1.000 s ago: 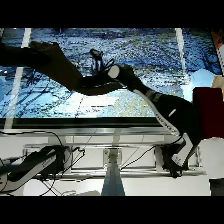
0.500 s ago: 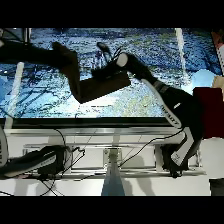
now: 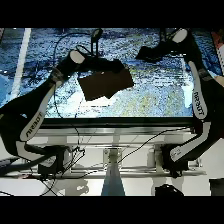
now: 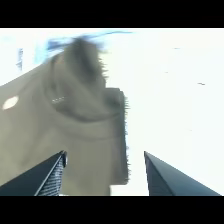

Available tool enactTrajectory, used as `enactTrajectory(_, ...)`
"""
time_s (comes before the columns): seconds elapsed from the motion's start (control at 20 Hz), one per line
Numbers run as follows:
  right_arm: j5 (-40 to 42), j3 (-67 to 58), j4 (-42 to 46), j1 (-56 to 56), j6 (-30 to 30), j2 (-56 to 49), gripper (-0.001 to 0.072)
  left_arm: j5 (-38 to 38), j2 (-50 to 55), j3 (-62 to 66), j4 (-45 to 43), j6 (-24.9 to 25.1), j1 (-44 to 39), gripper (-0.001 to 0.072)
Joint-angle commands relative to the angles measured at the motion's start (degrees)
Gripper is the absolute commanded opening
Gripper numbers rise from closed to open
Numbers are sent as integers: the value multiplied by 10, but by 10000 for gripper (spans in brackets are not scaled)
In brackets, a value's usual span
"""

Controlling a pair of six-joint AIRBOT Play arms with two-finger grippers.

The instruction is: Fold the clothes and pants, and hang the long-sleeved shirts on hangers.

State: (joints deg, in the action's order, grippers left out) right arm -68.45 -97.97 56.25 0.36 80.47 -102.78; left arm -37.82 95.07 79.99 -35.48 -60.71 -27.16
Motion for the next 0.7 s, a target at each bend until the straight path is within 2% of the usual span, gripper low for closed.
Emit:
enactTrajectory(0.0, -19, 2, 7, -61, 0, -7, 561, 56, 18, 0, -16, 1, -14, 717)
enactTrajectory(0.1, -26, 2, -16, -64, 0, -33, 563, 39, 6, 0, -58, 1, 9, 717)
enactTrajectory(0.2, -32, 2, -70, -52, 0, -68, 687, 1, -9, 0, -114, 0, 33, 716)
enactTrajectory(0.25, -32, 2, -94, -40, 0, -87, 702, -25, -16, 0, -139, 0, 48, 716)
enactTrajectory(0.45, -45, 2, -126, 38, 0, -146, 701, -130, -40, 0, -204, 0, 113, 711)
enactTrajectory(0.65, -35, 2, -126, 127, -33, -158, 691, -170, -80, 0, -317, 0, 173, 703)
